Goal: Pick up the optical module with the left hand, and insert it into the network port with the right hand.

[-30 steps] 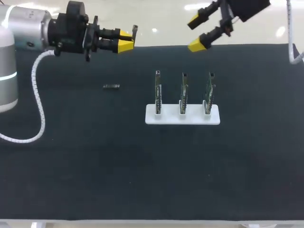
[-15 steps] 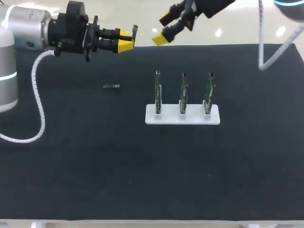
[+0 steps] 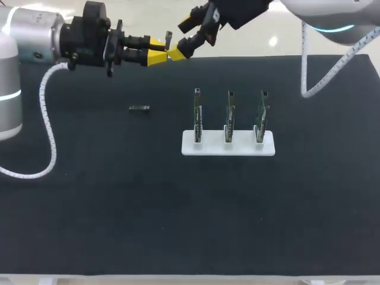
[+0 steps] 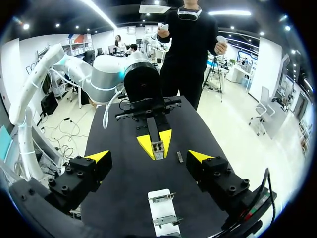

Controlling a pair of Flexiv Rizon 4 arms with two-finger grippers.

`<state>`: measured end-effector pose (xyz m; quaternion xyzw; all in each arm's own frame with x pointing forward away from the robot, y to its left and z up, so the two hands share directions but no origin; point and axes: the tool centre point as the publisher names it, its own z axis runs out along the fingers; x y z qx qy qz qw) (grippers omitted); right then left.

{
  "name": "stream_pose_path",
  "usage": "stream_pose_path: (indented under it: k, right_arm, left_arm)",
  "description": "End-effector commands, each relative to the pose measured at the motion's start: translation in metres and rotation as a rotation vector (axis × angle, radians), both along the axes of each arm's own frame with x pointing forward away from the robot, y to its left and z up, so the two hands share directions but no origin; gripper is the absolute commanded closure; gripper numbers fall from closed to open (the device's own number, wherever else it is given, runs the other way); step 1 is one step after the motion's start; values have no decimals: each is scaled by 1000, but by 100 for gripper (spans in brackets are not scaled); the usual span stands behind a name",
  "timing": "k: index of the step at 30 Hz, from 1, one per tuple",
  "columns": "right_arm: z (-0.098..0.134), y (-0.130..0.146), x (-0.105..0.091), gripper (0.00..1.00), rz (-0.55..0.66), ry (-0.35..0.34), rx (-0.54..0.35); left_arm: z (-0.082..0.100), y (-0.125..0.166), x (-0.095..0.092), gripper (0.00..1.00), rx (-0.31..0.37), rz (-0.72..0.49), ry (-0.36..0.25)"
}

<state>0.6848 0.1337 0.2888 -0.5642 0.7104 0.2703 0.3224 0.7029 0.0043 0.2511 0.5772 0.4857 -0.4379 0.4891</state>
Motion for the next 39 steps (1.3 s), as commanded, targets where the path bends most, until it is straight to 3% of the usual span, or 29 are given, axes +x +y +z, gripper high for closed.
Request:
stream_pose_path:
  k: [1, 4, 6, 8, 10, 13, 15, 21, 26, 35, 37, 39]
  right_arm:
    - [3, 5, 4, 0, 10, -11, -8]
    - [2, 8, 6, 8, 14, -10, -7]
    - [2, 10, 7, 28, 16, -13, -6]
    - [1, 12, 9, 28, 18, -17, -6]
    - [1, 13, 11, 39, 21, -20, -6]
    - [-1, 14, 12, 37, 20, -22, -3]
    - [-2, 15, 13, 50, 22, -25, -2]
    - [-1, 18, 15, 58, 26, -31, -3]
    - [-1, 19, 15, 55, 25, -33, -1]
    - [-1, 18, 14, 61, 28, -32, -3]
    - [-1, 18, 14, 70, 27, -32, -3]
    - [-1, 17, 14, 100, 27, -32, -4]
  left_arm:
    - [0, 0, 0, 100, -1, 1, -1]
    - [0, 0, 0, 100, -1, 1, -1]
    - [0, 0, 0, 100, -1, 1, -1]
    - [0, 0, 0, 100, -1, 1, -1]
    - [0, 0, 0, 100, -1, 1, -1]
    - [0, 0, 0, 100, -1, 1, -1]
    - [0, 0, 0, 100, -1, 1, -1]
    - [0, 0, 0, 100, -1, 1, -1]
    - [0, 0, 0, 100, -1, 1, -1]
    - [0, 0, 0, 100, -1, 1, -1]
    - [0, 0, 0, 100, -1, 1, -1]
    - [0, 0, 0, 100, -1, 1, -1]
